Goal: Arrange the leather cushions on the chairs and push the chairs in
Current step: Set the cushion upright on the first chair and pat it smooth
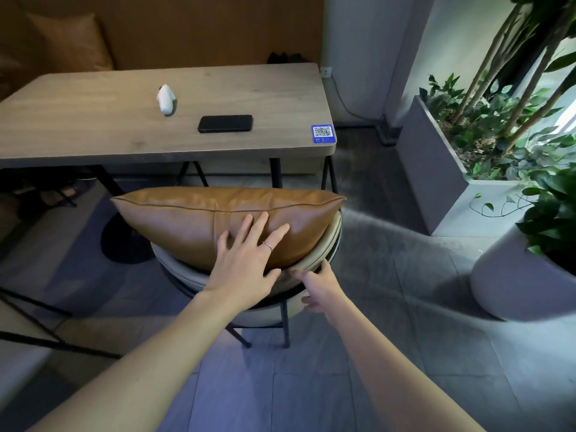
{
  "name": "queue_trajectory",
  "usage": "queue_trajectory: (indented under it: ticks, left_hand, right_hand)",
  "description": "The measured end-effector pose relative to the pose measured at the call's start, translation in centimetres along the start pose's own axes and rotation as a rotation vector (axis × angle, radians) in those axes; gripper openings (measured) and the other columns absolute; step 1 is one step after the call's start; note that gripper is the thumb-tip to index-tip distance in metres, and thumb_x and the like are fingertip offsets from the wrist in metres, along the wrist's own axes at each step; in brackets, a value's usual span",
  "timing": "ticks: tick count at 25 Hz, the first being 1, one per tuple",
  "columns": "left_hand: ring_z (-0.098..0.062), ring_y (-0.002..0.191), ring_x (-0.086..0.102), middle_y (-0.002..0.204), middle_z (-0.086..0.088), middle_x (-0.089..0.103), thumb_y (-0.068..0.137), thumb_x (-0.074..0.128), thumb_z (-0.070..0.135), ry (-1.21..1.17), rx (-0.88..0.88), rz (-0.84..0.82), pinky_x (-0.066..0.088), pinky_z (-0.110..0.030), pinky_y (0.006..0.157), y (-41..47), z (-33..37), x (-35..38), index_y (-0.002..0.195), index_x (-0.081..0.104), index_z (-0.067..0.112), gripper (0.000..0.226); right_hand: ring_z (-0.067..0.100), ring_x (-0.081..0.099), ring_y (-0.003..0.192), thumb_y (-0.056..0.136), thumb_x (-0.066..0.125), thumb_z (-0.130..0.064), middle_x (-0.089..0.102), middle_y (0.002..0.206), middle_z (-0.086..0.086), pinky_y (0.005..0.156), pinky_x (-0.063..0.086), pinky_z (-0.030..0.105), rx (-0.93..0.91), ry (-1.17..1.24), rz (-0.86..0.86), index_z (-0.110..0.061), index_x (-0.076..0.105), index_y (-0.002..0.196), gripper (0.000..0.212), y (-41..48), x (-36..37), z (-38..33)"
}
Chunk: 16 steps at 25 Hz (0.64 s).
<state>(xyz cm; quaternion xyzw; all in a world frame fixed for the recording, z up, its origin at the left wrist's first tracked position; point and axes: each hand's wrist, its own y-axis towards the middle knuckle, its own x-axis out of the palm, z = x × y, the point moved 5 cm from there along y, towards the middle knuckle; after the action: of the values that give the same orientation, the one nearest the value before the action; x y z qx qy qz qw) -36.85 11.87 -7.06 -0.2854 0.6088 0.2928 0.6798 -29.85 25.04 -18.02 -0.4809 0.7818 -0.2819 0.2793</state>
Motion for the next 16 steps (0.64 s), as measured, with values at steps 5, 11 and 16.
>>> queue_trajectory:
  ticks: [5,11,16]
  left_hand:
    - [-0.022,0.155,0.012,0.167,-0.001,0.024,0.101,0.049,0.040,-0.070,-0.110,0.007,0.018,-0.057,0.121,-4.5,-3.3,-3.8,0.155,0.031,0.026,0.058]
    - [-0.022,0.155,0.016,0.166,-0.001,0.029,0.102,0.049,0.040,-0.068,-0.250,0.141,0.015,-0.056,0.122,-14.2,-10.2,-12.4,0.155,0.033,0.027,0.056]
    - [-0.023,0.155,0.018,0.166,-0.001,0.030,0.102,0.044,0.044,-0.047,-0.370,0.293,0.019,-0.056,0.119,-27.3,-17.8,-20.5,0.154,0.035,0.027,0.055]
  right_hand:
    - [0.036,0.061,0.108,0.090,0.059,-0.034,0.066,0.125,0.010,0.089,0.053,0.041,-0.219,-0.645,0.102,-0.016,0.059,0.123,0.037,-6.2,0.8,-3.4]
    - [0.038,0.056,0.127,0.103,0.052,-0.036,0.057,0.143,0.011,0.102,0.049,0.049,-0.713,-0.999,0.257,-0.017,0.051,0.146,0.047,-18.4,8.1,-9.4]
    - [0.032,0.054,0.134,0.104,0.053,-0.036,0.062,0.144,0.006,0.106,0.044,0.048,-1.046,-1.071,0.404,-0.016,0.055,0.143,0.044,-32.0,17.7,-11.6]
